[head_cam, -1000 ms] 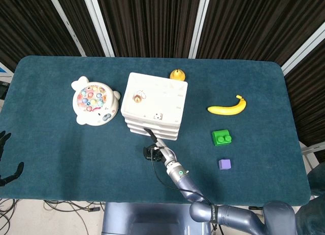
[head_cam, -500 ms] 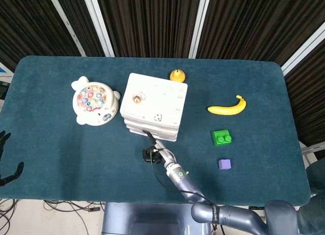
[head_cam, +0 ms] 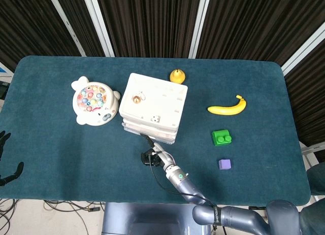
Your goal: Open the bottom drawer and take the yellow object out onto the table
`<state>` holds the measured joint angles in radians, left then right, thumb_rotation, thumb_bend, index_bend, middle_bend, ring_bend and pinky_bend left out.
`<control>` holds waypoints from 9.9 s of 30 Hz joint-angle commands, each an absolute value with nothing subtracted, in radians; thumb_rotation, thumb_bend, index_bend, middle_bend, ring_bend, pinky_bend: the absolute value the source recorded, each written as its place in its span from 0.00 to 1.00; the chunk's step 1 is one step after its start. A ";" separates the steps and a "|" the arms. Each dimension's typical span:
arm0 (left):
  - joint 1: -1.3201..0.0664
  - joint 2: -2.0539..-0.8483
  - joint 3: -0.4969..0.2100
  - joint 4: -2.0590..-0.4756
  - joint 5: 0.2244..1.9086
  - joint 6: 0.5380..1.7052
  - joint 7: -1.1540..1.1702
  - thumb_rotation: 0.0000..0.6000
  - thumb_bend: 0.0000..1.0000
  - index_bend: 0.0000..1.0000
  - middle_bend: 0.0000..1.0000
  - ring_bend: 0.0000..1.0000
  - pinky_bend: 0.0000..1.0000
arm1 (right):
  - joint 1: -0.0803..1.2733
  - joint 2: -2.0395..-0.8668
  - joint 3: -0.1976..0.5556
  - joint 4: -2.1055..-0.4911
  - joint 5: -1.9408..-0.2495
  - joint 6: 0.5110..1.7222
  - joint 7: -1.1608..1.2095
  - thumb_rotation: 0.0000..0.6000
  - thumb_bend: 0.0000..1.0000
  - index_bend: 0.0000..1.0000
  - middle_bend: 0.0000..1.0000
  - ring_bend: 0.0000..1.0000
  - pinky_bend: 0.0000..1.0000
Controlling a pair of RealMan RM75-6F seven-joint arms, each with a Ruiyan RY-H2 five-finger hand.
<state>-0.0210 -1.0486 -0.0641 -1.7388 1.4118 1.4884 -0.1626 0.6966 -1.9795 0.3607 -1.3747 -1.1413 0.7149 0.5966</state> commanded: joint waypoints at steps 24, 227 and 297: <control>-0.021 -1.049 -0.065 -1.738 1.410 1.487 -0.161 1.00 0.37 0.03 0.00 0.00 0.00 | 0.656 -1.950 0.295 -1.460 -1.176 0.741 0.599 1.00 0.68 0.00 0.92 0.95 0.97; -0.024 -1.034 -0.060 -1.758 1.389 1.460 -0.152 1.00 0.37 0.03 0.00 0.00 0.00 | 0.834 -1.601 0.251 -2.189 -0.563 1.172 -0.351 1.00 0.48 0.17 1.00 1.00 1.00; -0.026 -1.029 -0.058 -1.762 1.384 1.451 -0.157 1.00 0.37 0.03 0.00 0.00 0.00 | 1.288 -1.801 0.455 -1.844 -0.049 1.495 -1.014 1.00 0.24 0.36 1.00 1.00 1.00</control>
